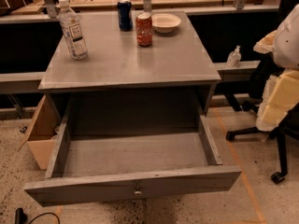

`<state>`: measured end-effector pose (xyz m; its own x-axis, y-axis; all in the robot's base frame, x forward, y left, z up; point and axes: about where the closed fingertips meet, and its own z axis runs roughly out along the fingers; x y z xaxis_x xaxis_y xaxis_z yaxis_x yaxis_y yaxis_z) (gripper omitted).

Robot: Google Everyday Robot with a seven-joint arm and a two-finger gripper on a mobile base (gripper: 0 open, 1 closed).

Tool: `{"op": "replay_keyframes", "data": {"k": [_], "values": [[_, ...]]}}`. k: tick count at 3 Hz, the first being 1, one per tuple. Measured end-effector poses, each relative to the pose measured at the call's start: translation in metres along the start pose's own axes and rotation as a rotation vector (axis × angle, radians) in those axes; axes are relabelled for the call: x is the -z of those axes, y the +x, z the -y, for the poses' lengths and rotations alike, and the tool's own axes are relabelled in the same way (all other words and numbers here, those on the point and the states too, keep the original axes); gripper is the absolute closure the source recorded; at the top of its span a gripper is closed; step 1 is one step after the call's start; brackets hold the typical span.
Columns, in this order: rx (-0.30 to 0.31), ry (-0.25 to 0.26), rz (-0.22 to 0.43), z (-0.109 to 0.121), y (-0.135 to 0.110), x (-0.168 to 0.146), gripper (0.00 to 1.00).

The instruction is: Place coke can into top drawer

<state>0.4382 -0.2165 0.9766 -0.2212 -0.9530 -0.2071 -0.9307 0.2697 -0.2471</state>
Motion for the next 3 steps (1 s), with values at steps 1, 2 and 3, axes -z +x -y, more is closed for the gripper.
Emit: {"op": "replay_keyframes", "data": {"k": [1,2,3], "values": [[0.0,0.0,0.0,0.0,0.0,0.0,0.0],[-0.02,0.023,0.093,0.023,-0.008,-0.006,0.0],[-0.039,0.072,0.292,0.081,-0.028,-0.017,0.0]]}}
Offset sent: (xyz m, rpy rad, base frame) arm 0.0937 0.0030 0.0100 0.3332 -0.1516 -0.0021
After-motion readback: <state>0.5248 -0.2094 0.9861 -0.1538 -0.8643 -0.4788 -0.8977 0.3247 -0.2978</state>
